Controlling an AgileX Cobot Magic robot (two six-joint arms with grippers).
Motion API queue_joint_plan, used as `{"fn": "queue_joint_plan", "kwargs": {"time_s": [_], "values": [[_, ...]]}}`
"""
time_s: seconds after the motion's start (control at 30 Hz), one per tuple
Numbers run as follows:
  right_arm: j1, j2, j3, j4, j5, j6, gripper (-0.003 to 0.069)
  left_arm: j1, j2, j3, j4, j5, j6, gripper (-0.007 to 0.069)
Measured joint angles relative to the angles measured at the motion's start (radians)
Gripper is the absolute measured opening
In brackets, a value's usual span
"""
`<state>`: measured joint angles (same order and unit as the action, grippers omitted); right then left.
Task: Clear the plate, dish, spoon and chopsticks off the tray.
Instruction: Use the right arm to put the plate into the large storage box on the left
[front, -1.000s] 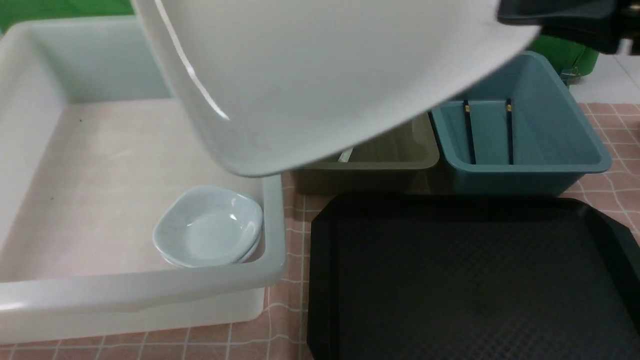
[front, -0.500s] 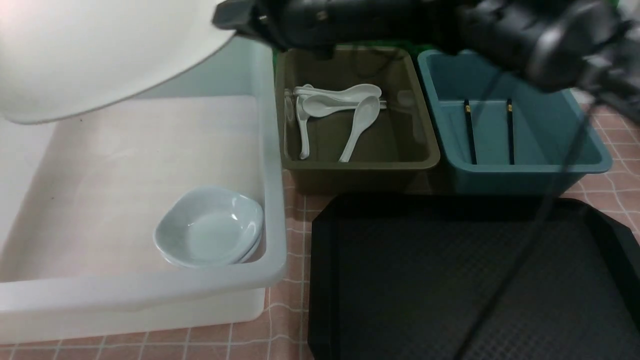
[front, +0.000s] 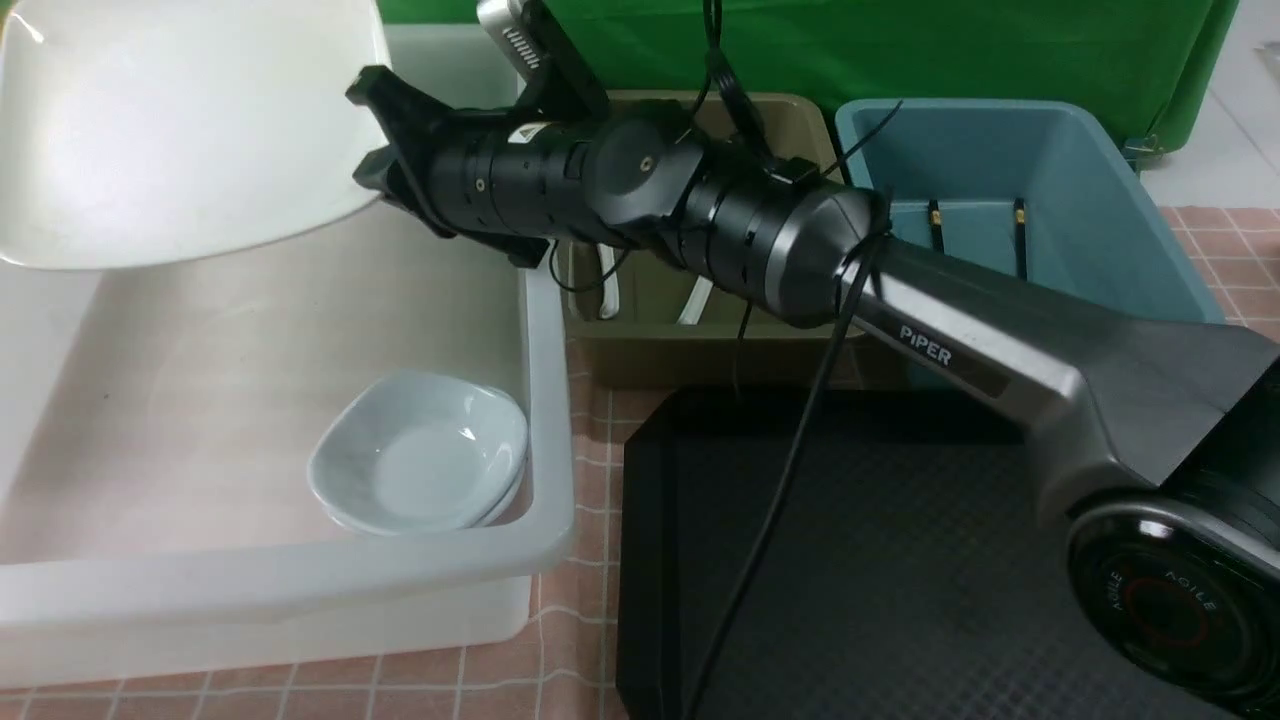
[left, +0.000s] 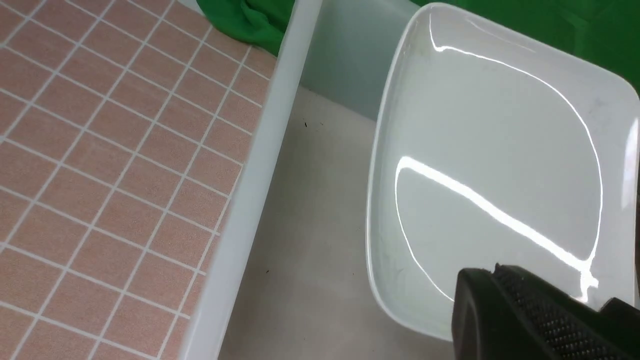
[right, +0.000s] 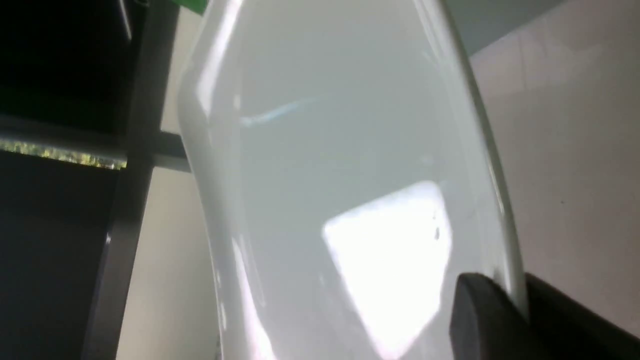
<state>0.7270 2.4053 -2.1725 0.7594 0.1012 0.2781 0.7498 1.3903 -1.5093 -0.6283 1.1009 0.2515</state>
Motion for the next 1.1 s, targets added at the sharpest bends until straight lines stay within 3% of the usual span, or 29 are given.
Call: {"fn": "queue_joint_plan", "kwargs": {"time_s": [0.3, 0.53, 1.1], "values": [[0.023, 0.016, -0.003, 0.002, -0.012, 0.005, 0.0080, 0.000, 0.000, 0.000, 0.000, -0.001, 0.000, 0.0005], [0.033, 0.020, -0.003, 0.000, -0.013, -0.013, 0.0197, 0.000, 0.000, 0.000, 0.000, -0.001, -0.001, 0.0005], [0.036, 0.021, -0.003, -0.050, -0.006, -0.039, 0.0251, 0.000, 0.000, 0.000, 0.000, -0.002, -0.001, 0.0005]]}}
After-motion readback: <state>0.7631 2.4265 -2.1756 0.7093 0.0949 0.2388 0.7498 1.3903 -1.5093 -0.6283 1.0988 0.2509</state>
